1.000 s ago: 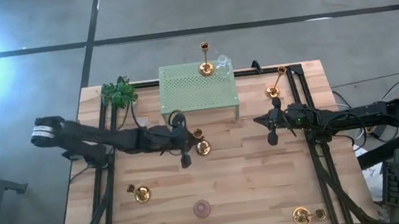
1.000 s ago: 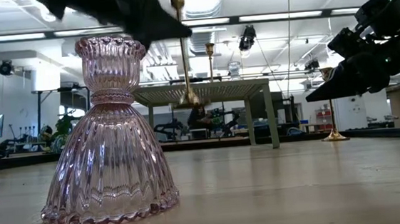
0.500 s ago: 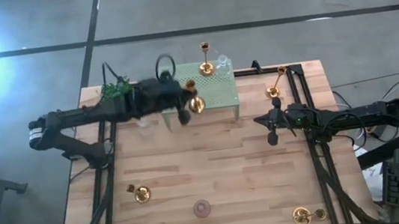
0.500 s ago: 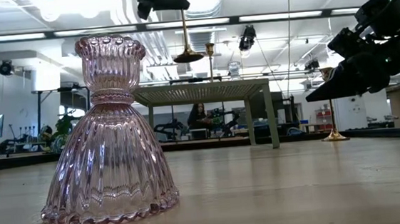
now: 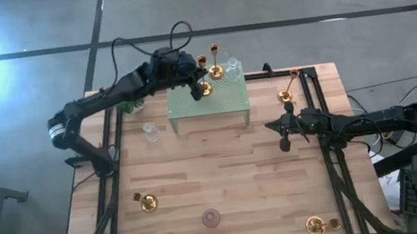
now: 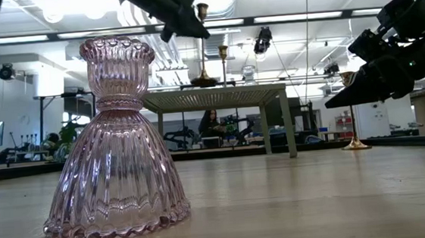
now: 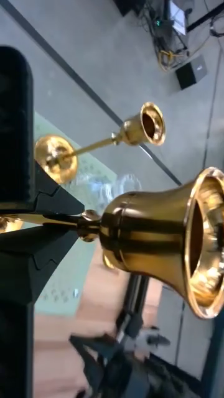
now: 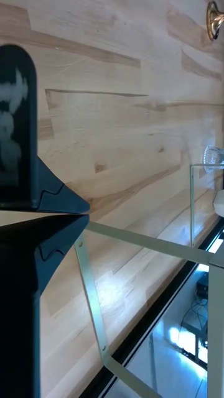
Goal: Pick & Place candle stick holders
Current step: Put the gold candle holder on the shelf
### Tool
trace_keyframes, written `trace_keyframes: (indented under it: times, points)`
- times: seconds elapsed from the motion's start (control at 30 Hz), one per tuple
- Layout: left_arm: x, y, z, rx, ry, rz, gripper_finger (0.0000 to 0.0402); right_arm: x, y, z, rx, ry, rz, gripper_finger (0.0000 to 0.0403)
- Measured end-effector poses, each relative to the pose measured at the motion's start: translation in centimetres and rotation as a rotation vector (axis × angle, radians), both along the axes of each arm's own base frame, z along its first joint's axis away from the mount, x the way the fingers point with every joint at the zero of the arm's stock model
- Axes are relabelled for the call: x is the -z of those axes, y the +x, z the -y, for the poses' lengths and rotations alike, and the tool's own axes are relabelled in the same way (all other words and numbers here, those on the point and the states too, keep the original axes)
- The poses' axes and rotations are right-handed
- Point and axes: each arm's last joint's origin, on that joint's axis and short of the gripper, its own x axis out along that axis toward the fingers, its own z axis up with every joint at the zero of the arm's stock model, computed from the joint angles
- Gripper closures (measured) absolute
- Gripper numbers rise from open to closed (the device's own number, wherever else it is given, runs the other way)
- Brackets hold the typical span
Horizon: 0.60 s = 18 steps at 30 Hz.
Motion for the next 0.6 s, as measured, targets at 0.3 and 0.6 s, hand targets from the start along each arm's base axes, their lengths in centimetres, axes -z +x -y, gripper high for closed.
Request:
trace_keyframes:
  times: [0.3, 0.6]
  points:
    - [0.7, 1.4, -2.6, -0.044, -0.006, -0.021, 0.0381, 0.0, 0.0, 0.0, 0.000, 0.000, 0.000, 0.0394]
    - [2.1, 1.4, -4.5, -0.091, -0.021, -0.048, 0.0381, 0.0, 0.0, 0.0, 0.000, 0.000, 0.000, 0.0394]
